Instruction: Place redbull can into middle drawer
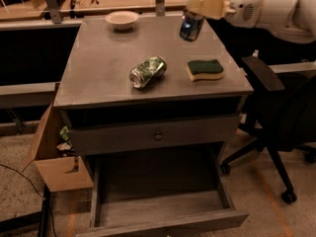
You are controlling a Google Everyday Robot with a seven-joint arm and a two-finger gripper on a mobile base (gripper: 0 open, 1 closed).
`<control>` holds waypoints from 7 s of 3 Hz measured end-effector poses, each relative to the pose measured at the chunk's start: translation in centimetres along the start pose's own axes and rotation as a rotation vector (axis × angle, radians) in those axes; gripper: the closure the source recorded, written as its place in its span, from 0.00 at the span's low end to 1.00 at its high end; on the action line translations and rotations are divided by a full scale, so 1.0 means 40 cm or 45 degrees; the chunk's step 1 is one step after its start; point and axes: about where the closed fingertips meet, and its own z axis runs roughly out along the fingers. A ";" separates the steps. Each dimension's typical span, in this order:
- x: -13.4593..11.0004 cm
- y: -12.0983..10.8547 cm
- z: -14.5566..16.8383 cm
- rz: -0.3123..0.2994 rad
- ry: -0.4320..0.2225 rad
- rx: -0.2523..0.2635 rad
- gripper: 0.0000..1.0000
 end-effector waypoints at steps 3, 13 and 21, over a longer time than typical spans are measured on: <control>-0.022 0.402 -0.165 0.139 -0.121 0.012 1.00; 0.787 0.537 0.041 -0.035 -0.022 -0.269 1.00; 1.463 0.622 0.238 -0.088 0.272 -0.564 0.81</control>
Offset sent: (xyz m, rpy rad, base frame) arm -0.2266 0.0441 -0.1265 0.0669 0.3722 0.0829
